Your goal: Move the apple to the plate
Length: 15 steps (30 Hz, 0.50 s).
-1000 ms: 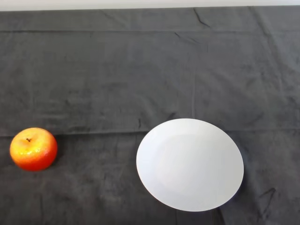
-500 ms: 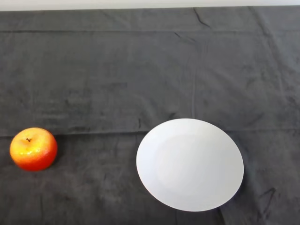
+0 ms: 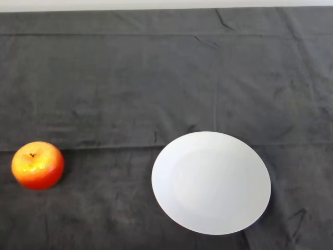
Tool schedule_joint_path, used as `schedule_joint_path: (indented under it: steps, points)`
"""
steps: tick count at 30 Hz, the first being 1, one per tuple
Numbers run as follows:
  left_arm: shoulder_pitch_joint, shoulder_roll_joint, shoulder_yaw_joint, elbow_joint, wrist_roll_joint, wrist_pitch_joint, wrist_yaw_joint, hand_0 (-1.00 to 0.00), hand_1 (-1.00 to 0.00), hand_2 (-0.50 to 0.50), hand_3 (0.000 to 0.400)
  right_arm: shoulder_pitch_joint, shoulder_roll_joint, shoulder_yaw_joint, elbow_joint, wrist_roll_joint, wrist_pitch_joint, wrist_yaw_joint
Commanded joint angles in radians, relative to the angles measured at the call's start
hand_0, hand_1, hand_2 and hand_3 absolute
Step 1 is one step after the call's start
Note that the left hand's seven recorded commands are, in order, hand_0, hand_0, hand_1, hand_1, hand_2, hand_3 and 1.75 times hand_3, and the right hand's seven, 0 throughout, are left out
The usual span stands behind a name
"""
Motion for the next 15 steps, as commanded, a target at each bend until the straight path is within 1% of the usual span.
schedule_joint_path:
  steps: [1,4,10,15]
  points:
    - [-0.007,-0.010,-0.027,-0.073,0.034,0.022,-0.010,0.00,0.00,0.00,0.000,-0.001,-0.021,-0.0055,0.017,-0.0002,0.013,0.0088]
    - [0.005,-0.036,-0.069,-0.110,0.060,0.039,-0.016,0.00,0.00,0.00,0.000,-0.001,-0.020,-0.0054,0.017,-0.0002,0.013,0.0087]
    - [0.029,-0.093,-0.172,-0.179,0.133,0.063,-0.006,0.00,0.00,0.00,0.000,-0.001,-0.020,-0.0054,0.016,-0.0002,0.013,0.0084]
    - [0.059,-0.119,-0.260,-0.236,0.185,0.092,-0.003,0.00,0.00,0.00,0.000,-0.001,-0.020,-0.0053,0.016,-0.0002,0.012,0.0081]
